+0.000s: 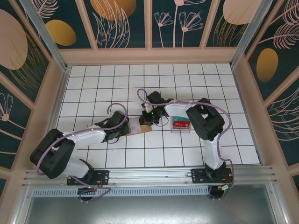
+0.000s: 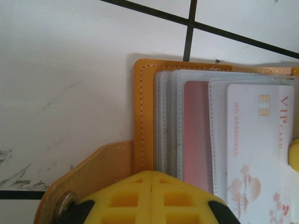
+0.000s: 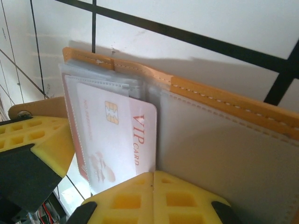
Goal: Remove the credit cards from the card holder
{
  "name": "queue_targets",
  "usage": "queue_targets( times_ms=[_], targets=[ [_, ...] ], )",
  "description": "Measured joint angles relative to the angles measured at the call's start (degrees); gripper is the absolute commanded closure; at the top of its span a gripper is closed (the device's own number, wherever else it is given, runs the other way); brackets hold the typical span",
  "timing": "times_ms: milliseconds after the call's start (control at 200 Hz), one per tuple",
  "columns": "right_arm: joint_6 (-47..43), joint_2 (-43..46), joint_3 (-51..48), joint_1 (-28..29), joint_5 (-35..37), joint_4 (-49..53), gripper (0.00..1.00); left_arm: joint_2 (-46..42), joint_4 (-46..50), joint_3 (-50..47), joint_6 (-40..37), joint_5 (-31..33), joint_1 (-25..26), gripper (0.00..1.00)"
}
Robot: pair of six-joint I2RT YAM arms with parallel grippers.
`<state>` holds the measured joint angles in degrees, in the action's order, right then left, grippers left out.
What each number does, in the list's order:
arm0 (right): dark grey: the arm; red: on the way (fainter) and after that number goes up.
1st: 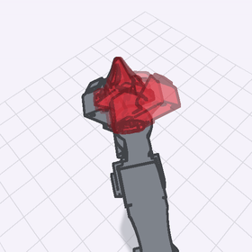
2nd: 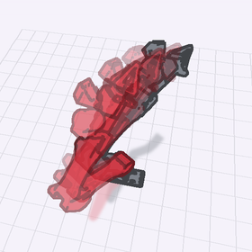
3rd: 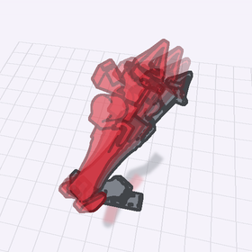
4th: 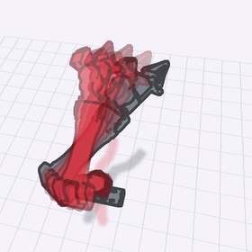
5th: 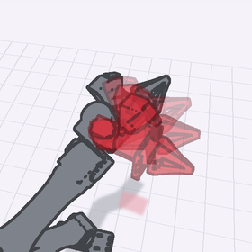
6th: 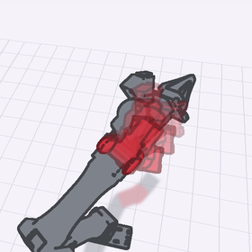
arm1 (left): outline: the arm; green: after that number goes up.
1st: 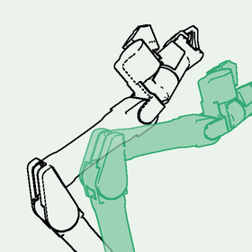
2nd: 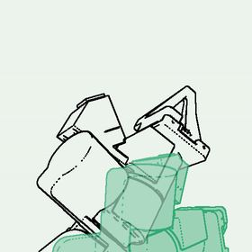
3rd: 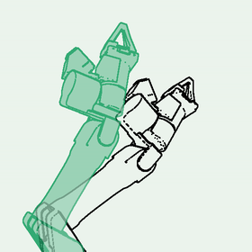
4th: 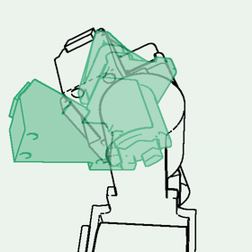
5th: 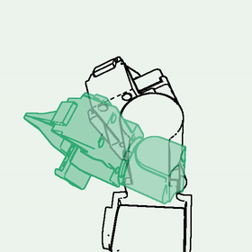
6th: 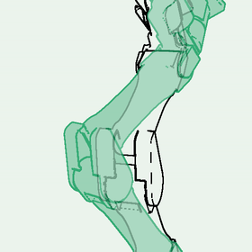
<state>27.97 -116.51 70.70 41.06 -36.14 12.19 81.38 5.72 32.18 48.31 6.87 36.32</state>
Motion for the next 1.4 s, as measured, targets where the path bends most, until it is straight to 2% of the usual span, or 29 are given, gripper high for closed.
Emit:
queue_targets(
  times_ms=[70, 175, 520, 846, 1201, 1316, 1401],
  targets=[
    [0.48, 0.0, -0.13, 0.0, -0.48, -0.46, 0.74, 0.0, 0.02, 0.0, 0.0, 0.0, 0.0, 1.0],
    [0.92, 0.0, -0.13, 0.02, -1.44, -1.62, 0.74, 0.0, 0.02, 0.0, 0.0, 0.0, 0.0, 1.0],
    [1.09, 0.0, -0.13, 0.13, -1.95, -2.62, 0.78, -0.02, 0.31, 0.13, -0.02, -0.02, 0.0, 1.0],
    [1.07, -0.02, -0.11, 0.28, -2.56, -2.78, 0.88, -0.02, 3.67, 3.3, -0.55, -0.33, 0.0, 1.0],
    [1.07, -0.02, -0.07, 0.35, -2.54, -2.75, 0.9, 2.32, 2.6, 4.04, -0.66, -0.63, 0.0, 1.0],
    [1.01, -0.02, 0.02, 0.48, -2.54, -2.75, 0.84, 2.69, 1.79, 4.04, -0.66, -0.63, 0.0, 1.0],
    [1.03, -0.02, 0.07, 0.68, -2.54, -2.75, 0.84, 2.8, 1.51, 4.04, -0.66, -0.63, 0.0, 1.0]
  ],
)
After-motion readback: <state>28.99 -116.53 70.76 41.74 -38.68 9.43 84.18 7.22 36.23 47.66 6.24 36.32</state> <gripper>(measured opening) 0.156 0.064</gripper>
